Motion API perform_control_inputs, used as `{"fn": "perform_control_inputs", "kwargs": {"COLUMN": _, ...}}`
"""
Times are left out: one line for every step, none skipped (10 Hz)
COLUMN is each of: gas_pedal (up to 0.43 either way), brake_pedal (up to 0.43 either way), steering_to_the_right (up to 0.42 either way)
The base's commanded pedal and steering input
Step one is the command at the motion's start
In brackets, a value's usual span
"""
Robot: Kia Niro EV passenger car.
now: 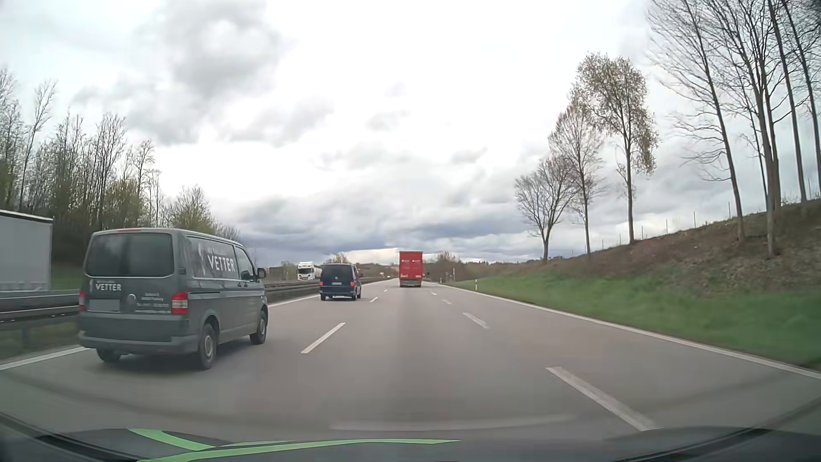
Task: Follow the waypoints while adhering to traffic rules and regulations
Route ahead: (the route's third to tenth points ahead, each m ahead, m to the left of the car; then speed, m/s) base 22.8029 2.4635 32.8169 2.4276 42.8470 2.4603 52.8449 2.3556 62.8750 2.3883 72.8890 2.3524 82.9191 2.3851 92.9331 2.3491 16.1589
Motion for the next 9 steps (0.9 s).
{"fn": "perform_control_inputs", "kwargs": {"gas_pedal": 0.138, "brake_pedal": 0.000, "steering_to_the_right": -0.002}}
{"fn": "perform_control_inputs", "kwargs": {"gas_pedal": 0.138, "brake_pedal": 0.000, "steering_to_the_right": -0.002}}
{"fn": "perform_control_inputs", "kwargs": {"gas_pedal": 0.138, "brake_pedal": 0.000, "steering_to_the_right": -0.002}}
{"fn": "perform_control_inputs", "kwargs": {"gas_pedal": 0.138, "brake_pedal": 0.000, "steering_to_the_right": -0.002}}
{"fn": "perform_control_inputs", "kwargs": {"gas_pedal": 0.138, "brake_pedal": 0.000, "steering_to_the_right": -0.003}}
{"fn": "perform_control_inputs", "kwargs": {"gas_pedal": 0.138, "brake_pedal": 0.000, "steering_to_the_right": -0.003}}
{"fn": "perform_control_inputs", "kwargs": {"gas_pedal": 0.138, "brake_pedal": 0.000, "steering_to_the_right": -0.003}}
{"fn": "perform_control_inputs", "kwargs": {"gas_pedal": 0.138, "brake_pedal": 0.000, "steering_to_the_right": -0.003}}
{"fn": "perform_control_inputs", "kwargs": {"gas_pedal": 0.138, "brake_pedal": 0.000, "steering_to_the_right": -0.003}}
